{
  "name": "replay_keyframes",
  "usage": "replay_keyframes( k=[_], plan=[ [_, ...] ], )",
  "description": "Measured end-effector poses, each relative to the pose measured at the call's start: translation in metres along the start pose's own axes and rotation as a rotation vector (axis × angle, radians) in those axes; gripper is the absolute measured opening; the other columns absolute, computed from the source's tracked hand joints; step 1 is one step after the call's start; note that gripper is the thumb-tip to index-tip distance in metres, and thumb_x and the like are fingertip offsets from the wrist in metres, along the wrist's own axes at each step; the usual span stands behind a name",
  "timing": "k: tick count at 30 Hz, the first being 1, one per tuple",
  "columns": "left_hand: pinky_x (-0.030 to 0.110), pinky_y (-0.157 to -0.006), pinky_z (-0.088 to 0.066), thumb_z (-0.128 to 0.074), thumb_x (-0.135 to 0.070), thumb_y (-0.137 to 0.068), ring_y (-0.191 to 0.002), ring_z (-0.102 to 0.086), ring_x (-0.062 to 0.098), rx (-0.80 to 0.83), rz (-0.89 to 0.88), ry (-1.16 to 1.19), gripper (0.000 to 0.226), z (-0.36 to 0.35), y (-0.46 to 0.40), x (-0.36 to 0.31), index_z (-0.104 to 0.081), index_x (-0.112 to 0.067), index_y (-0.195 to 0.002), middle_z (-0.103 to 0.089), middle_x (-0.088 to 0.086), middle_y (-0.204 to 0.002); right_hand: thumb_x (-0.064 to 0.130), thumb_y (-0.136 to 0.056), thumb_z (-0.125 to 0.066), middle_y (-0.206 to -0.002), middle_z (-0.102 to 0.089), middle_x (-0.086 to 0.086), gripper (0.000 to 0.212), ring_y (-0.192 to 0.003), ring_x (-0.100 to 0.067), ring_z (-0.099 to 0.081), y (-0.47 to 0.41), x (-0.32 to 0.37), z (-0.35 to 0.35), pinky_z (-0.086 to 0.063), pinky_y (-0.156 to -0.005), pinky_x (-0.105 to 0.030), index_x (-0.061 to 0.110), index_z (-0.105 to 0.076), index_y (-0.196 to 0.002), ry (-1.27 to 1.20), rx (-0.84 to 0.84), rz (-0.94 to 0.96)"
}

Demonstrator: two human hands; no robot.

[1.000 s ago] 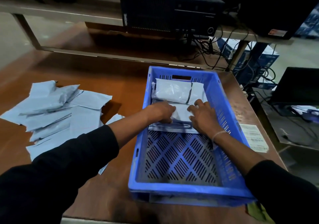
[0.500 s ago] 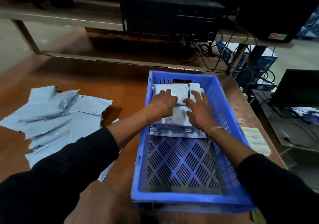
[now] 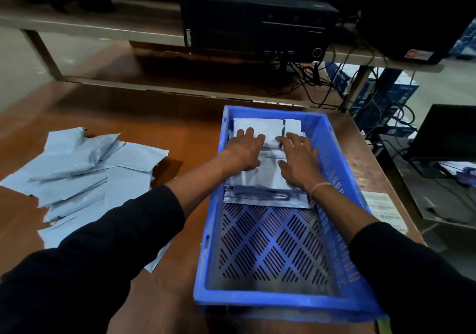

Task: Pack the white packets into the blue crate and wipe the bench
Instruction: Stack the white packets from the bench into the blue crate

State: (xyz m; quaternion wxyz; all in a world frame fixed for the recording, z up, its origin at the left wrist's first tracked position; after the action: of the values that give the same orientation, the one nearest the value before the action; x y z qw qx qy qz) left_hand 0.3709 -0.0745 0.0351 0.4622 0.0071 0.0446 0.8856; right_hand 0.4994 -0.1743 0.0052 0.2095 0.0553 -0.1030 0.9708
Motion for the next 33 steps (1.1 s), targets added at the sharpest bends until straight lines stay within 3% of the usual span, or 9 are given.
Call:
replay_keyframes(
  k=[5,10,15,17,20,25,28,31,33],
  plan=[
    [0.047,-0.099,-0.045,-0.068,-0.034,-0.094,-0.135,-0.040,0.039,-0.037,-0.014,0.020,0.065,0.002,0.004,0.000,-0.037,-0.014,-0.148,-0.037,0.017,-0.148,0.021,-0.090,-0.064,-0.159,-0.028,0.000,0.065,-0.144,-0.030,-0.023,0.003,0.006,0.006,-0.030,-0.104,-0.049,0.030,-0.038,-0.148,0.002,-0.025,0.038],
    [0.046,-0.112,-0.038,-0.070,-0.034,-0.092,-0.136,-0.042,0.038,-0.216,-0.042,0.209,0.063,0.008,0.013,0.016,-0.046,-0.012,-0.146,-0.045,0.018,-0.147,0.015,-0.090,-0.063,-0.154,-0.036,-0.002,0.059,-0.137,-0.032,-0.031,0.000,0.026,0.023,-0.032,-0.104,-0.046,0.025,-0.044,-0.146,-0.084,-0.117,0.049],
    [0.037,-0.105,-0.041,-0.073,-0.024,-0.088,-0.126,-0.053,0.035,-0.413,-0.001,0.536,0.053,0.017,0.054,0.068,-0.058,-0.008,-0.136,-0.056,0.018,-0.135,0.011,-0.089,-0.065,-0.121,-0.064,-0.006,0.031,-0.104,-0.027,-0.061,-0.015,0.063,0.042,-0.049,-0.095,-0.043,0.015,-0.066,-0.119,-0.432,-0.191,0.094],
    [0.037,-0.105,-0.045,-0.073,-0.030,-0.088,-0.124,-0.056,0.029,-0.425,0.060,0.676,0.052,0.011,0.078,0.097,-0.058,-0.013,-0.135,-0.056,0.013,-0.136,0.011,-0.089,-0.065,-0.104,-0.072,-0.004,0.017,-0.086,-0.022,-0.068,-0.021,0.085,0.046,-0.055,-0.088,-0.044,0.016,-0.072,-0.104,-0.582,-0.173,0.079],
    [0.043,-0.103,-0.053,-0.075,-0.034,-0.090,-0.123,-0.060,0.022,-0.404,0.204,0.883,0.053,-0.003,0.115,0.146,-0.058,-0.016,-0.137,-0.060,0.005,-0.139,0.016,-0.088,-0.065,-0.091,-0.074,0.000,0.012,-0.080,-0.021,-0.072,-0.028,0.129,0.046,-0.057,-0.084,-0.040,0.020,-0.074,-0.095,-0.706,-0.107,0.078],
    [0.044,-0.099,-0.056,-0.075,-0.033,-0.090,-0.112,-0.067,0.019,-0.462,0.457,0.996,0.045,-0.032,0.182,0.233,-0.064,-0.014,-0.129,-0.067,0.002,-0.127,0.015,-0.088,-0.070,-0.077,-0.069,0.004,0.007,-0.074,-0.016,-0.066,-0.039,0.220,0.024,-0.054,-0.071,-0.031,0.015,-0.074,-0.093,-0.715,0.123,0.192],
    [0.048,-0.093,-0.060,-0.074,-0.022,-0.092,-0.109,-0.068,0.022,-0.490,0.577,1.050,0.036,-0.048,0.211,0.270,-0.066,-0.008,-0.125,-0.069,0.006,-0.122,0.017,-0.089,-0.069,-0.071,-0.062,-0.006,0.014,-0.064,-0.020,-0.058,-0.041,0.268,-0.011,-0.045,-0.056,-0.029,0.003,-0.068,-0.089,-0.649,0.497,0.131],
    [0.041,-0.085,-0.064,-0.072,-0.017,-0.093,-0.100,-0.072,0.025,-0.488,0.645,1.102,0.033,-0.057,0.237,0.294,-0.066,-0.006,-0.123,-0.070,0.010,-0.117,0.017,-0.098,-0.059,-0.052,-0.040,-0.002,0.026,-0.041,-0.011,-0.033,-0.031,0.309,-0.047,-0.023,-0.051,-0.021,0.011,-0.052,-0.074,-0.659,0.919,-0.033],
    [0.037,-0.081,-0.064,-0.071,-0.015,-0.095,-0.092,-0.074,0.024,-0.481,0.650,1.136,0.030,-0.064,0.250,0.304,-0.066,-0.005,-0.122,-0.071,0.011,-0.112,0.019,-0.099,-0.059,-0.050,-0.025,-0.003,0.038,-0.035,-0.011,-0.021,-0.028,0.329,-0.070,-0.017,-0.051,-0.022,0.016,-0.038,-0.067,-0.655,1.020,-0.128]
  ],
)
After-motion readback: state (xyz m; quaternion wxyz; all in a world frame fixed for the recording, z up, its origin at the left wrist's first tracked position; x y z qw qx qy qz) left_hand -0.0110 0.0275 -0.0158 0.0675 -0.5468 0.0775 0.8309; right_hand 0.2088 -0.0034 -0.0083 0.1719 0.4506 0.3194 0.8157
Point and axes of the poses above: each hand's wrist, its own y-axis away from the middle knuckle, its own z-axis out of the back of the hand, x = y × z, the point moved 4 cm from there along -y, towards the middle knuckle
